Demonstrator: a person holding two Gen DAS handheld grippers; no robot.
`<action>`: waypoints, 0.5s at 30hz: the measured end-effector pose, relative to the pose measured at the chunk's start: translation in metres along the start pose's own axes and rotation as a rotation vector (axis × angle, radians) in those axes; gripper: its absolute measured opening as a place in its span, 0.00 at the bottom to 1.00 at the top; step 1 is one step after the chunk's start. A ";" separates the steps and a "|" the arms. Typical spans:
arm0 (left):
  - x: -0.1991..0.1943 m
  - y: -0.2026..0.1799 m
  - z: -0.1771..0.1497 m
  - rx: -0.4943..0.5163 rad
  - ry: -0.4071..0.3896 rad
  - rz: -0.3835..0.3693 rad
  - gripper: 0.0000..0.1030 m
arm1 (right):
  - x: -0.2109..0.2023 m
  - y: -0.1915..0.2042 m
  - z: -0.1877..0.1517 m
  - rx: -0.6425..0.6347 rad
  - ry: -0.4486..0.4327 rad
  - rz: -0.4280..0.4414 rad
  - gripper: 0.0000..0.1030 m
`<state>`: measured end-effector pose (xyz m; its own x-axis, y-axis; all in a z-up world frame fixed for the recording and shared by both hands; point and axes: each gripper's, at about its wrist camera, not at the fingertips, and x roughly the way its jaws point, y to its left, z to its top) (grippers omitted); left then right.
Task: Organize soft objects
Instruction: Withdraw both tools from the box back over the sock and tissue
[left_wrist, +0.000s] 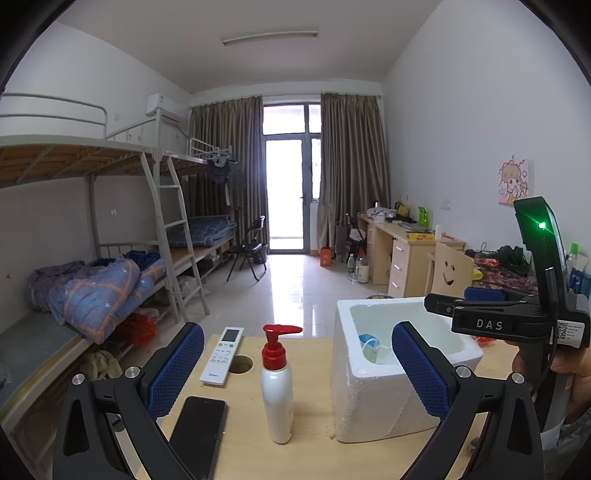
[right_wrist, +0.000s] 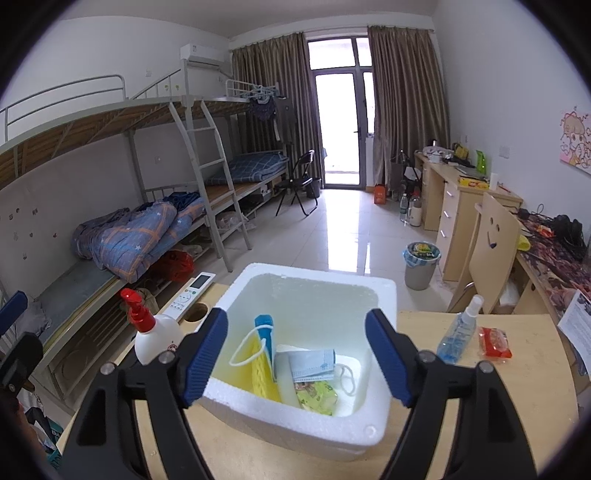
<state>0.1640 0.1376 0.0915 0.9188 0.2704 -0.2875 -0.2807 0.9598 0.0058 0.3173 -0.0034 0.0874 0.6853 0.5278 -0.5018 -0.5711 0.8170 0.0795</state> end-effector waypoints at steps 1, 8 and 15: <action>-0.003 -0.002 0.000 -0.001 -0.002 -0.003 0.99 | -0.002 0.000 0.000 -0.002 -0.002 0.006 0.78; -0.017 -0.013 -0.002 0.009 -0.004 -0.029 0.99 | -0.030 0.003 -0.008 -0.028 -0.030 -0.037 0.85; -0.039 -0.022 -0.005 0.013 -0.003 -0.048 0.99 | -0.070 0.013 -0.023 -0.087 -0.077 -0.086 0.99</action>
<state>0.1336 0.1052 0.0981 0.9321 0.2242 -0.2847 -0.2326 0.9726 0.0042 0.2517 -0.0352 0.1041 0.7637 0.4760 -0.4360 -0.5438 0.8384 -0.0374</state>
